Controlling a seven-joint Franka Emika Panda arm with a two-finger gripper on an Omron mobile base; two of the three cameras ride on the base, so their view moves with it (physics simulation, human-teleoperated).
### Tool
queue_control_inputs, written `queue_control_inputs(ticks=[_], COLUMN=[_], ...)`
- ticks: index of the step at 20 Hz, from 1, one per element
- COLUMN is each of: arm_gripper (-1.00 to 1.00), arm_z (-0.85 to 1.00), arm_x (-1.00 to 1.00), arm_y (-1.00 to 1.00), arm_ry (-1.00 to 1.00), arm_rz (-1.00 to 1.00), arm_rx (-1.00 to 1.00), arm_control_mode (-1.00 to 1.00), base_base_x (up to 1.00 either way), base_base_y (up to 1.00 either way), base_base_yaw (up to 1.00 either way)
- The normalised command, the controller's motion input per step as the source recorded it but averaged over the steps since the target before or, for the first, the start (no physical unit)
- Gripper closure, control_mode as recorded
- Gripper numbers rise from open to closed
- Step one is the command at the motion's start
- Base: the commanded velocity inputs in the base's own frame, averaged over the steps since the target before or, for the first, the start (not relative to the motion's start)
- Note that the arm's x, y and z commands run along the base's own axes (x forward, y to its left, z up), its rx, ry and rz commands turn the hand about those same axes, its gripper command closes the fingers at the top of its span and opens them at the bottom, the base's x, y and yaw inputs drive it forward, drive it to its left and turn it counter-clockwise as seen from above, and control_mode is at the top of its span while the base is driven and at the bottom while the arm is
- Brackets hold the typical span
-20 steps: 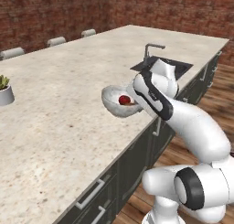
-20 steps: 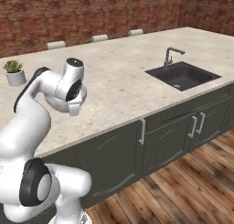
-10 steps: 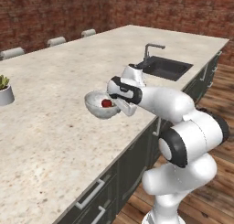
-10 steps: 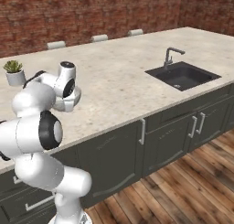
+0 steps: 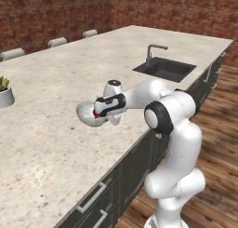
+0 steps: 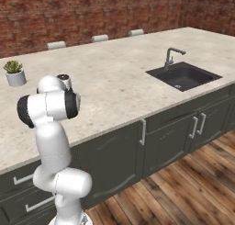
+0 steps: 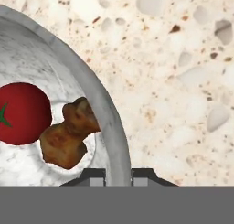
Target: The microwave is finished heating the chicken drumstick and tomato. Take the bowl containing the food and place it on the dining counter.
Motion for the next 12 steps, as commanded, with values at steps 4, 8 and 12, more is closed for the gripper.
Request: queue_control_inputs(ticks=[4, 8, 12], arm_gripper=[1.00, -1.00, -1.00], arm_z=[-0.37, -0.09, 0.34], arm_x=[0.57, 0.30, -0.26], arm_y=[0.04, 0.02, -0.06], arm_ry=[-0.02, -0.02, 0.00], arm_rz=[0.00, -0.03, -0.04], arm_rx=[-0.09, -0.03, 0.02], arm_control_mode=[-1.00, -1.00, -1.00], base_base_x=[0.00, 0.00, 0.00], base_base_y=[0.00, 0.00, 0.00], base_base_yaw=[0.00, 0.00, 0.00])
